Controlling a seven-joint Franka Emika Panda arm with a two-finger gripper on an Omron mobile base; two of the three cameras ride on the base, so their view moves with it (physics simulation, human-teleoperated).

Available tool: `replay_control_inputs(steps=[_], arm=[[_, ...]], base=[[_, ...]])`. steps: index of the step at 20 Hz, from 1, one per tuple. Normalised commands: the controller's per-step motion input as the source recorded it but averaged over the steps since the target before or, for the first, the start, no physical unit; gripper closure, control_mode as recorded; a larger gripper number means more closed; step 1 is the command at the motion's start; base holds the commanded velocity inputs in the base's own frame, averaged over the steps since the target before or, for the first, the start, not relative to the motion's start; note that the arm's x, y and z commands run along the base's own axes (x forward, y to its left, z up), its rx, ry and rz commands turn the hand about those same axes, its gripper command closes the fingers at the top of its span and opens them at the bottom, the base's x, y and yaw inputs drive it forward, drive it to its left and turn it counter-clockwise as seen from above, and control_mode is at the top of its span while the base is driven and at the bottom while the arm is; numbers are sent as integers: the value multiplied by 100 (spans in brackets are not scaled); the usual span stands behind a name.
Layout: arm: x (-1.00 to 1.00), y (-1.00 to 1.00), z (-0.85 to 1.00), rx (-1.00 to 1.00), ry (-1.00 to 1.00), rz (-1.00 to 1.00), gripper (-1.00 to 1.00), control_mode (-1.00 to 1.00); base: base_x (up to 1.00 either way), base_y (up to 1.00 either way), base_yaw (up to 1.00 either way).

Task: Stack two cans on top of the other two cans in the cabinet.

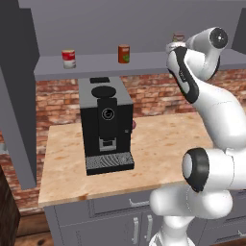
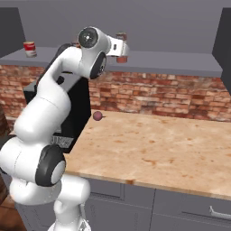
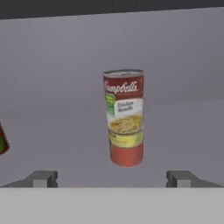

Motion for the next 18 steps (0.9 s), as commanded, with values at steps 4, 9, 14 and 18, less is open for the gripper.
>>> replay_control_inputs(steps=[4, 9, 14, 18], arm=[[-42, 48, 0, 0, 1, -2, -100, -100], [-27, 64, 0, 0, 5, 0, -100, -100], [-13, 64, 0, 0, 4, 0, -100, -100], [3, 53, 0, 0, 1, 3, -100, -100]], base=[[0, 0, 0], [0, 0, 0], [0, 0, 0], [0, 0, 0]])
